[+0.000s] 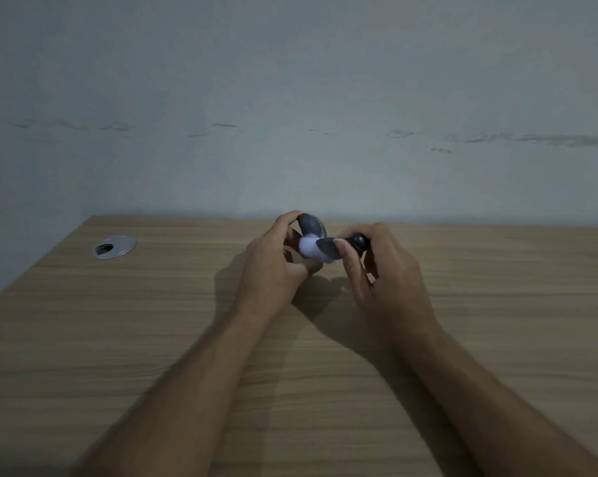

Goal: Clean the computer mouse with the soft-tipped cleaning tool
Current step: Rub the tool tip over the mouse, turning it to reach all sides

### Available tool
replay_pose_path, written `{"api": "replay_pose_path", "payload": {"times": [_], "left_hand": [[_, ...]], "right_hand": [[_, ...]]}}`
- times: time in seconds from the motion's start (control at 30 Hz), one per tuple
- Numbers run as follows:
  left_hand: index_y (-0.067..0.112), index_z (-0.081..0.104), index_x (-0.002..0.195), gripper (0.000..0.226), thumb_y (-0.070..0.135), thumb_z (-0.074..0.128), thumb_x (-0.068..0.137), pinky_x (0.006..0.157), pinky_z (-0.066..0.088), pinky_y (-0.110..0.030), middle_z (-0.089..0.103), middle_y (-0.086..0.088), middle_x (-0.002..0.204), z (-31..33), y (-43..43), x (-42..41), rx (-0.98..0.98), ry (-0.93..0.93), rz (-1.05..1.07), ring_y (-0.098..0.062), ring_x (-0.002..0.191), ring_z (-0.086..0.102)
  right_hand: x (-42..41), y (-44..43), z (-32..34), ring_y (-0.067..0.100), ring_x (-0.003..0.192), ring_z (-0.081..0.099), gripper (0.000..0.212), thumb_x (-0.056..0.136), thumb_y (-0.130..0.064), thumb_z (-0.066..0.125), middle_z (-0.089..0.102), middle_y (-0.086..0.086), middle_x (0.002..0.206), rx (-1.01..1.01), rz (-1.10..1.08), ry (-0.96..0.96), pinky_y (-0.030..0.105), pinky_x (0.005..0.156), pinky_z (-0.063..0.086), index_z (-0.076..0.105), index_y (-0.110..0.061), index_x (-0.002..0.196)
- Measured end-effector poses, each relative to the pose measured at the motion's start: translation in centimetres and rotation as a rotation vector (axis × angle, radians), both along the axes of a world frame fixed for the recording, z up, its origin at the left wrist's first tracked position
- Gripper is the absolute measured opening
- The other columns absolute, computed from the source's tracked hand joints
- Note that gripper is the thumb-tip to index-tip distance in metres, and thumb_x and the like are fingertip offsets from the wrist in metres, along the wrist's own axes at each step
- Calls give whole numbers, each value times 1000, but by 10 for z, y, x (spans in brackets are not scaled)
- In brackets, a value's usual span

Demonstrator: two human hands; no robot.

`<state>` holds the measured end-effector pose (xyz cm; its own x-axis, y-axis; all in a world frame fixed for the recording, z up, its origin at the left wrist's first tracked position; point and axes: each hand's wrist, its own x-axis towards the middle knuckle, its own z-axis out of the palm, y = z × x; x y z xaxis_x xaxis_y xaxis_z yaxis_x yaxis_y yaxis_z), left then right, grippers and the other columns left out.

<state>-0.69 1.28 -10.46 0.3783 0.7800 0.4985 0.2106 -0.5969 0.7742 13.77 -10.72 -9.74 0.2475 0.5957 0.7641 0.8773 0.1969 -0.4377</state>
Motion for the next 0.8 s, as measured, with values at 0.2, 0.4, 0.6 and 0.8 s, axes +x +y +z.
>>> {"api": "replay_pose_path", "payload": {"times": [0.2, 0.4, 0.6, 0.8], "left_hand": [[25, 73, 127, 46, 20, 90, 85, 96, 65, -34, 83, 8, 113, 4, -3, -4, -200, -165, -109, -7, 108, 79], [27, 71, 131, 55, 19, 93, 81, 98, 64, -45, 83, 8, 117, -3, -1, -5, -175, -83, -116, -10, 110, 79], [33, 67, 135, 60, 6, 86, 85, 89, 65, -31, 80, 10, 114, -2, -5, -4, -28, 75, -91, -7, 99, 79], [33, 70, 137, 60, 7, 89, 86, 89, 61, -24, 80, 15, 121, 4, -5, -8, 76, 82, -89, -4, 104, 76]], "right_hand": [[20, 5, -6, -7, 72, 58, 15, 107, -30, 64, 69, -6, 89, -6, -118, 184, 4, 68, 38, 68, -16, 110], [16, 8, 5, 2, 73, 61, 15, 110, -27, 61, 68, -6, 91, 143, -126, 264, 15, 70, 44, 66, -14, 114], [3, 15, -2, 17, 80, 65, 15, 107, -23, 66, 69, 0, 97, 100, -42, 134, 26, 72, 51, 68, -9, 111], [29, 10, -3, -5, 71, 57, 12, 108, -29, 64, 66, -9, 87, 69, -207, 304, 9, 67, 38, 69, -18, 108]]}}
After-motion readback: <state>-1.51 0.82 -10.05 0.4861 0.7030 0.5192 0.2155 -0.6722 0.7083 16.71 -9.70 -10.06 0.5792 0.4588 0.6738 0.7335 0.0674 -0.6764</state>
